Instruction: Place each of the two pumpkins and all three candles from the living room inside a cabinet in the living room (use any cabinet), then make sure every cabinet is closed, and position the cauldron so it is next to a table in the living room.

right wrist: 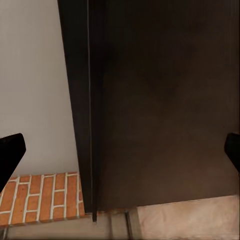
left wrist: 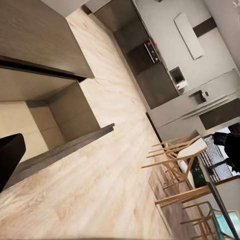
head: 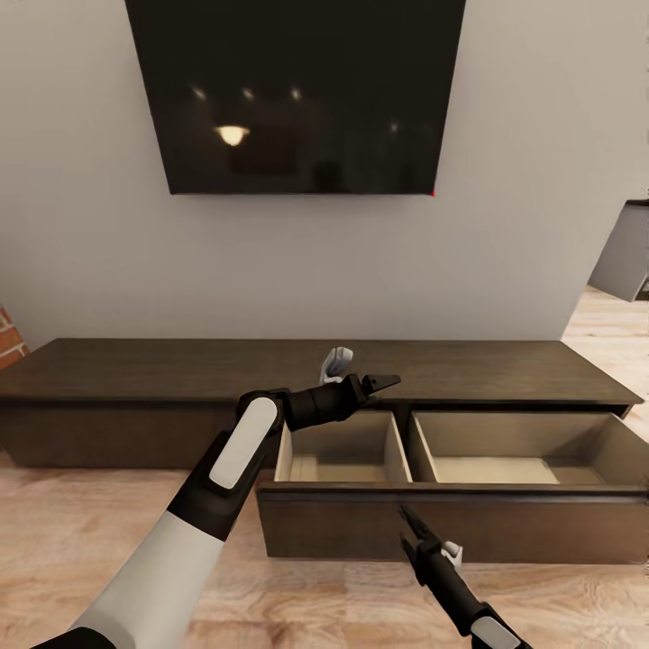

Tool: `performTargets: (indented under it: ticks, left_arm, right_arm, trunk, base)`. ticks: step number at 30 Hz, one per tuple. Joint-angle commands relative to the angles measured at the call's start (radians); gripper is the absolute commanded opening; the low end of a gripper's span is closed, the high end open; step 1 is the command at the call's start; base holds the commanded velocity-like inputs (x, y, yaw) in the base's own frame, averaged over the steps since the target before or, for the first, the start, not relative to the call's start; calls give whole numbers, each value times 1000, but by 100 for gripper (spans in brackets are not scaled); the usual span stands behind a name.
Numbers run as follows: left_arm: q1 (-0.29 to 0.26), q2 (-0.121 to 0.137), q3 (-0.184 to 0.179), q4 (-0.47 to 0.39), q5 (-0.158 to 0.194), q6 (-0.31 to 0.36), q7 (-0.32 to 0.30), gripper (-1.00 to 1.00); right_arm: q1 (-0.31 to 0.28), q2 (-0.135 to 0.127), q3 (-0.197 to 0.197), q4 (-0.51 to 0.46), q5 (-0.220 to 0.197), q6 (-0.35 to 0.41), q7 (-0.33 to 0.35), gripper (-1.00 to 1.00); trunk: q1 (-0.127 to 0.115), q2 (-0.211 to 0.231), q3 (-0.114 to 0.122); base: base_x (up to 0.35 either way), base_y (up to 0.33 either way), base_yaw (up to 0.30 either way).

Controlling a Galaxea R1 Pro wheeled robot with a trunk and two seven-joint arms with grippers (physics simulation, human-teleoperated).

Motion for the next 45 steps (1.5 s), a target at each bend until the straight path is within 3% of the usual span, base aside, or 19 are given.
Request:
performTargets:
  ticks: [1,6,12,19,21,22,26,30,45]
  left_arm:
    - [-1,0,1,0,-5,3,-5,100]
    - [-1,0,1,1,-6,3,-4,100]
    - [-1,0,1,1,-7,3,-2,100]
    - [-1,0,1,1,-7,3,-1,100]
    - [-1,0,1,1,-7,2,-1,100]
    - [-1,0,1,1,-7,2,-1,100]
    - [-1,0,1,1,-8,2,-1,100]
    - [-1,1,1,1,-9,2,-1,100]
    - [-1,1,1,1,-9,2,2,100]
  right_arm:
    - [-1,0,-7,1,3,12,1,100]
    - [-1,1,24,1,35,15,-4,100]
    - [-1,0,161,1,154,10,-15,100]
    - [-1,-1,251,-9,221,15,-192,100]
    - [-1,-2,309,-22,260,15,-211,100]
    - [-1,-2,369,-35,295,15,-221,100]
    - [-1,0,434,-46,325,14,-225,100]
    - [-1,1,452,-49,335,10,-229,100]
    - [-1,9,461,-51,341,6,-245,100]
  trunk:
    - [-1,0,-1]
    - [-1,0,-1]
    - [-1,0,-1]
    - [-1,0,-1]
    - [-1,0,-1]
    - [-1,0,-1]
    - [-1,0,-1]
    - [-1,0,-1]
    - [-1,0,-1]
  base:
    - [-195,0,0]
    - [-79,0,0]
    - [-10,0,0]
    - [-142,0,0]
    - [-72,0,0]
    - [-33,0,0]
    - [-16,0,0]
    - [-4,0,0]
    - [0,0,0]
